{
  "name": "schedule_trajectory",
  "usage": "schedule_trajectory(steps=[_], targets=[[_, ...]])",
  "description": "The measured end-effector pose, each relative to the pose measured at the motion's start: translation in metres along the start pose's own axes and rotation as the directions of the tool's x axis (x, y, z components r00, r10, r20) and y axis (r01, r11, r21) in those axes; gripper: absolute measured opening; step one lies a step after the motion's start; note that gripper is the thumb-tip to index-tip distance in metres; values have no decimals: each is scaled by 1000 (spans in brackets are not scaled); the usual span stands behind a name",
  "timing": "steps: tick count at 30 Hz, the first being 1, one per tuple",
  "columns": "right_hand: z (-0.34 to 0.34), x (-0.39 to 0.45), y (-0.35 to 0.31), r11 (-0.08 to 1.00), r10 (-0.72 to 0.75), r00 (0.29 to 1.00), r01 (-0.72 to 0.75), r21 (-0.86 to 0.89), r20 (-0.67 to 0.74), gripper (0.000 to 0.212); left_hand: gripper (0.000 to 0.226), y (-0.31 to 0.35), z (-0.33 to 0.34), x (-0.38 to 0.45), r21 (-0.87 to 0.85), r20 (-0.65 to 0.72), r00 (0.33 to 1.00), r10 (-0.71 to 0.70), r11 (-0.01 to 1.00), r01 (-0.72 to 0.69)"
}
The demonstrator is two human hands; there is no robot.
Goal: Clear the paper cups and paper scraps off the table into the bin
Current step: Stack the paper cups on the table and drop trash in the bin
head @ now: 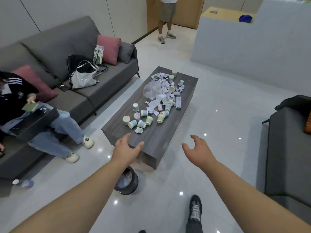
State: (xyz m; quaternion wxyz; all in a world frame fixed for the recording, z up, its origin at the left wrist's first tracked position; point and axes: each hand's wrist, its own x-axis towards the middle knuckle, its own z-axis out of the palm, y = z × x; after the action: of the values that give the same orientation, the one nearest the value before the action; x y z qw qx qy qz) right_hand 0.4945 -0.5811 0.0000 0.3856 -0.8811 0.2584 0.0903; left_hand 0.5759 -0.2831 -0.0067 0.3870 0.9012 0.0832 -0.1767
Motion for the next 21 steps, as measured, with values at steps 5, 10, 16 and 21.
schedule_trajectory(steps=[5, 10, 16, 21], targets=[[-19, 110, 7, 999, -38, 994, 42, -31, 103, 76, 84, 49, 41, 60, -28, -52, 996, -68, 997, 66], [-49, 218, 3, 994, -32, 974, 54, -91, 226, 74, 77, 95, 72, 98, -130, -132, 965, -226, 969, 209], [-41, 306, -52, 959, -118, 925, 200, -200, 362, 71, 70, 110, 67, 130, -248, -239, 905, -352, 923, 294], [7, 346, -104, 930, -163, 872, 293, -224, 461, 63, 67, 82, 53, 161, -341, -272, 842, -466, 865, 369]])
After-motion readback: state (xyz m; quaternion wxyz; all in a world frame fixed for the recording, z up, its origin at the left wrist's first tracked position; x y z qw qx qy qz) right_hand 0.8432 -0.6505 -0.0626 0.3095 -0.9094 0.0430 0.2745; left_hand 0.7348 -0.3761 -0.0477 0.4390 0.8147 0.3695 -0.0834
